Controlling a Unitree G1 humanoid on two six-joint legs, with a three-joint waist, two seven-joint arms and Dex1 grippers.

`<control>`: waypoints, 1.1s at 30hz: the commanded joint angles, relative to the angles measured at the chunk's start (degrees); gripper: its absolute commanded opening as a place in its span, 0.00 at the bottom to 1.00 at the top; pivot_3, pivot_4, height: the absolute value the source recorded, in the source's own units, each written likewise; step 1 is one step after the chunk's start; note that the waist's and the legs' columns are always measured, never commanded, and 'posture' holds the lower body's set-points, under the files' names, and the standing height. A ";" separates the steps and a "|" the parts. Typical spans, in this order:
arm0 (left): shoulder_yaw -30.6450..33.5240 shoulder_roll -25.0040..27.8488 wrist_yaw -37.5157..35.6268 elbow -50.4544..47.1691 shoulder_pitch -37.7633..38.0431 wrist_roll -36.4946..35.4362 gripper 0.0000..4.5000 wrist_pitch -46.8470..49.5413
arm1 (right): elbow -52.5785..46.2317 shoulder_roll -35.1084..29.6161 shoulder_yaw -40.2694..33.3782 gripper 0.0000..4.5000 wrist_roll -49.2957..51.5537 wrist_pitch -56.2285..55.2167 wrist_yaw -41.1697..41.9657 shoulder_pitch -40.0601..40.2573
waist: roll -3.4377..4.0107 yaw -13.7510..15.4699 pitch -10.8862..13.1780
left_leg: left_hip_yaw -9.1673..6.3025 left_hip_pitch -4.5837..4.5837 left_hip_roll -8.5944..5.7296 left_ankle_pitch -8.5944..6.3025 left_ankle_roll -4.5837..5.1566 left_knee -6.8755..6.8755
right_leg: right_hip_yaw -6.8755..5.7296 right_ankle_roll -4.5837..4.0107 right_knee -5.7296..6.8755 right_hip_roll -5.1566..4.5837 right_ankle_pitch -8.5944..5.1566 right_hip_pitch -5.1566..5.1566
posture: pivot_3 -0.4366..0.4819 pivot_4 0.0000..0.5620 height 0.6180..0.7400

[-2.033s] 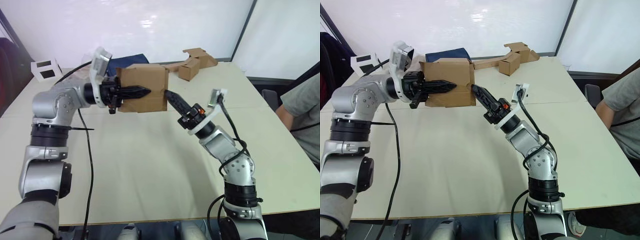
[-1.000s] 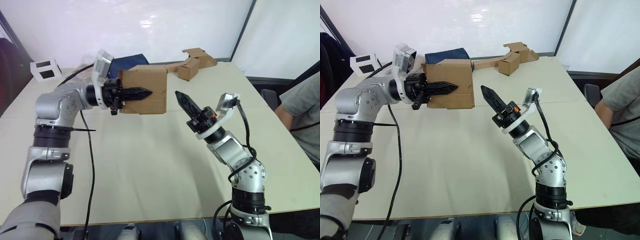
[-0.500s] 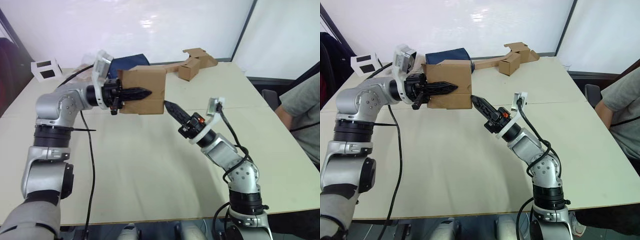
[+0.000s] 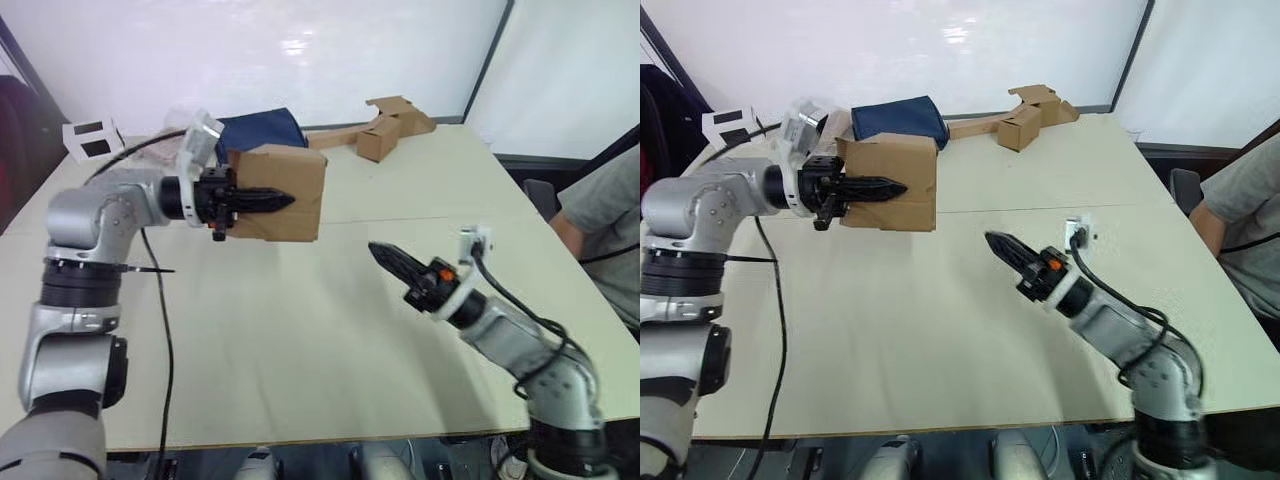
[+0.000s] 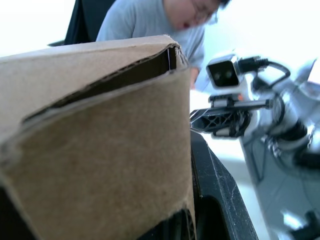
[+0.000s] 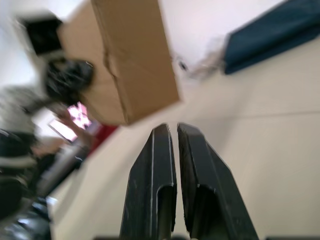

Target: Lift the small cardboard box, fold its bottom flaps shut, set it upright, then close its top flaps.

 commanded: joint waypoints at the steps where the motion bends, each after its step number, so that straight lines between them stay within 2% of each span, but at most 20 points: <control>1: -11.54 3.94 -2.98 -4.75 -4.04 9.21 0.00 -2.76 | -5.35 -8.03 0.87 0.04 -7.66 -1.32 3.99 -1.64 | 0.00 0.05 0.00 | 0.02 0.01 -0.01 0.00 0.00 0.00 | 0.02 0.00 0.00 0.00 0.00 0.00 | 0.48 0.27 1.00; 7: -27.32 5.96 -11.26 -8.04 -10.48 19.34 0.00 -5.31 | -9.22 -22.59 10.09 0.04 -22.73 -2.86 12.05 -0.62 | -0.02 0.36 0.01 | 0.02 -0.05 -0.03 -0.02 0.04 -0.01 | 0.01 0.01 -0.17 0.02 -0.01 0.03 | 0.48 0.27 1.00; 10: -36.52 7.33 -16.28 -9.13 -11.06 27.87 0.00 -11.34 | -9.71 -23.70 14.27 0.04 -27.21 -3.73 12.97 -0.66 | -0.02 0.26 0.01 | 0.05 -0.01 -0.02 -0.05 0.09 0.00 | 0.02 0.01 -0.23 0.02 -0.01 0.10 | 0.48 0.27 1.00; 13: -40.09 5.43 -17.17 -5.41 -11.81 33.34 0.00 -16.42 | -10.59 -22.74 17.69 0.04 -31.56 -4.21 11.92 -0.25 | -0.03 0.20 0.02 | 0.04 0.00 -0.02 -0.05 0.09 0.01 | 0.03 0.01 -0.18 0.04 -0.01 0.09 | 0.48 0.27 1.00; 17: -41.80 3.70 -18.19 -3.92 -13.10 31.63 0.00 -13.95 | -12.27 -20.65 18.71 0.04 -33.51 -3.11 10.24 0.93 | -0.08 0.60 0.05 | 0.04 -0.05 -0.02 -0.05 0.09 0.04 | 0.02 0.01 -0.21 0.01 -0.01 0.08 | 0.48 0.27 1.00; 20: -42.90 2.87 -18.19 -3.92 -14.30 29.77 0.14 -12.26 | -13.86 -19.36 18.42 0.00 -33.94 -1.80 9.07 2.60 | -0.08 0.94 0.05 | 0.04 -0.07 -0.02 -0.06 0.11 0.04 | 0.02 0.01 -0.22 0.00 -0.01 0.09 | 0.48 0.27 1.00; 23: -44.05 4.53 -18.19 -4.23 -15.56 27.06 0.38 -15.03 | -14.14 -18.51 18.30 0.00 -34.30 -1.07 8.84 3.20 | -0.08 1.27 0.05 | 0.03 -0.05 -0.02 -0.06 0.11 0.08 | 0.01 0.02 -0.17 0.01 -0.01 0.09 | 0.48 0.27 1.00; 25: -44.59 6.43 -18.19 -5.32 -17.40 22.69 0.38 -14.80 | -13.51 -18.15 18.52 0.00 -34.88 -0.93 9.22 3.00 | -0.08 1.19 0.05 | 0.04 -0.01 -0.01 -0.06 0.12 0.09 | 0.03 0.01 -0.14 0.01 -0.01 0.10 | 0.48 0.27 1.00; 27: -42.22 5.52 -18.19 -3.67 -18.75 21.23 0.38 -13.26 | -12.70 -17.79 18.78 0.00 -35.31 -0.97 9.81 2.36 | -0.08 1.31 0.05 | 0.03 -0.02 0.00 -0.06 0.12 0.07 | 0.02 0.01 -0.13 0.02 -0.01 0.09 | 0.48 0.27 1.00; 30: -37.53 4.39 -18.19 -0.04 -20.24 17.50 0.38 -8.46 | -12.06 -16.59 17.97 0.00 -34.82 -1.43 10.57 1.94 | -0.08 1.52 0.05 | 0.02 -0.02 -0.02 -0.06 0.12 0.11 | -0.02 0.02 -0.15 0.00 -0.01 0.15 | 0.48 0.27 1.00; 33: -28.87 3.55 -16.43 4.27 -19.71 14.11 0.38 -3.15 | -11.15 -14.46 15.54 0.00 -33.01 -2.00 11.24 1.63 | -0.08 1.33 0.05 | 0.01 -0.01 -0.02 -0.07 0.13 0.13 | -0.03 0.02 -0.14 0.02 -0.01 0.16 | 0.48 0.27 1.00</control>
